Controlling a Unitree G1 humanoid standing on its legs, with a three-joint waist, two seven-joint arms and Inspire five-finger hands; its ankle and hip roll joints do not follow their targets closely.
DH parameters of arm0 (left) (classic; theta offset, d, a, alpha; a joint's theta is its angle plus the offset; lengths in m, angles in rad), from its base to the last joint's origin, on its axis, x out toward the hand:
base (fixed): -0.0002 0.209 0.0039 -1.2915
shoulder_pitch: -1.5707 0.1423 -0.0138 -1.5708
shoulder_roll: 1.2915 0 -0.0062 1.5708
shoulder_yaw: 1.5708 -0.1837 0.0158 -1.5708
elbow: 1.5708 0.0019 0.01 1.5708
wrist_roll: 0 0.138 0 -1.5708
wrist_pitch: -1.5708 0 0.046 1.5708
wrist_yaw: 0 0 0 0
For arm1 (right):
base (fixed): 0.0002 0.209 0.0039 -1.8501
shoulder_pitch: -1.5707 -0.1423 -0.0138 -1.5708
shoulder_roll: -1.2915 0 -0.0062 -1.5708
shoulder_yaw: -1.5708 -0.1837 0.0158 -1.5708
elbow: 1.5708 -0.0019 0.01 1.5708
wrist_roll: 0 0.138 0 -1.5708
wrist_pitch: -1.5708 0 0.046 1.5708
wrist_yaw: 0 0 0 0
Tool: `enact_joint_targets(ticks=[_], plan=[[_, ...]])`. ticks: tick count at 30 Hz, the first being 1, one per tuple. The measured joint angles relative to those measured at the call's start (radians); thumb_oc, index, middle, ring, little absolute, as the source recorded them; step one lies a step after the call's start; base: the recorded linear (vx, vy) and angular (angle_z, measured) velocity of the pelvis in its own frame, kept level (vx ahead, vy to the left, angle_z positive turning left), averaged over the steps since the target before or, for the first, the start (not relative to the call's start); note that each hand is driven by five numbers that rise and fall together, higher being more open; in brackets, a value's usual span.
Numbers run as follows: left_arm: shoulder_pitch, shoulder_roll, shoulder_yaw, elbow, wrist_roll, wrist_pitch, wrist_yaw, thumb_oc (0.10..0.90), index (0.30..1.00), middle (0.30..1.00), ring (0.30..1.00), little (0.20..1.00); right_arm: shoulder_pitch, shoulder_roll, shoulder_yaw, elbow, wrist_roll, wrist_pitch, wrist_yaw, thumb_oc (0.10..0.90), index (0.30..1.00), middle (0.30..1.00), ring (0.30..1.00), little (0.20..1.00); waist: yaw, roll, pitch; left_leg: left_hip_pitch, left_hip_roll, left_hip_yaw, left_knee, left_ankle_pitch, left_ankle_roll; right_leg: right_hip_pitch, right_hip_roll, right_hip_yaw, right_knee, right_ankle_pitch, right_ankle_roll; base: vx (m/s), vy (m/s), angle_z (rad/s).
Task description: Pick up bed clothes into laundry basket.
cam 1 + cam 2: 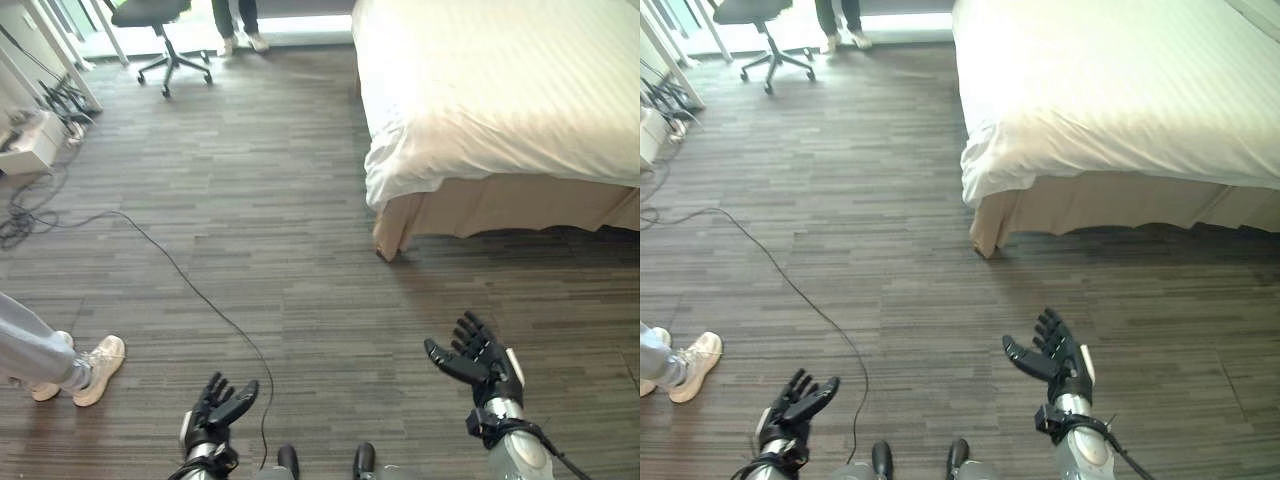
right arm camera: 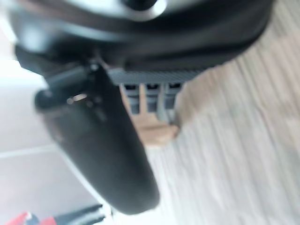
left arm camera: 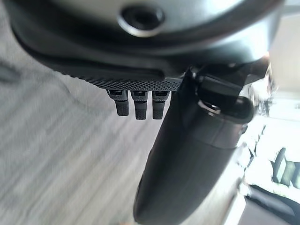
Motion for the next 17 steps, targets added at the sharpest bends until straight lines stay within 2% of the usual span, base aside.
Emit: enact_joint_targets(ticks=[4, 10, 14, 17], plan=[[-0.059, 0.026, -0.004, -0.027, -0.008, -0.001, 0.023, 0.800, 0.900, 0.900, 0.900, 0.900, 0.006, -0.001, 0.057, -0.004, -0.004, 0.020, -0.008, 0.800, 0.900, 0.900, 0.900, 0.900, 0.000, -0.003, -0.025, 0.004, -0.017, 0.002, -0.020, 0.013, 0.018, 0.021, -0.009, -0.002, -0.064, 0.037, 0.022, 0.00, 0.023, 0.00], [-0.018, 0.033, 0.022, -0.045, -0.024, -0.018, 0.034, 0.800, 0.900, 0.900, 0.900, 0.900, 0.006, -0.008, 0.022, -0.007, -0.006, 0.021, -0.034, 0.800, 0.900, 0.900, 0.900, 0.900, 0.003, -0.017, -0.058, 0.028, -0.021, 0.004, -0.027, 0.013, 0.018, 0.071, 0.001, 0.000, -0.137, 0.080, 0.016, -0.01, 0.024, -0.02], [0.027, 0.051, 0.020, -0.044, 0.087, 0.000, 0.043, 0.800, 0.900, 0.900, 0.900, 0.900, 0.006, -0.013, 0.001, 0.055, -0.006, 0.016, -0.054, 0.800, 0.900, 0.900, 0.900, 0.900, 0.005, -0.020, -0.060, 0.031, -0.017, -0.004, -0.027, 0.013, 0.018, 0.088, 0.008, -0.003, -0.149, 0.085, 0.013, 0.00, 0.017, 0.05], [0.039, 0.051, 0.020, -0.040, 0.094, 0.002, 0.044, 0.800, 0.900, 0.900, 0.900, 0.900, 0.032, -0.011, 0.001, 0.078, -0.006, 0.017, -0.060, 0.800, 0.900, 0.900, 0.900, 0.900, 0.003, -0.017, -0.062, 0.032, -0.017, -0.014, -0.027, 0.013, 0.018, 0.092, 0.007, -0.013, -0.149, 0.084, 0.013, -0.01, 0.019, 0.10]])
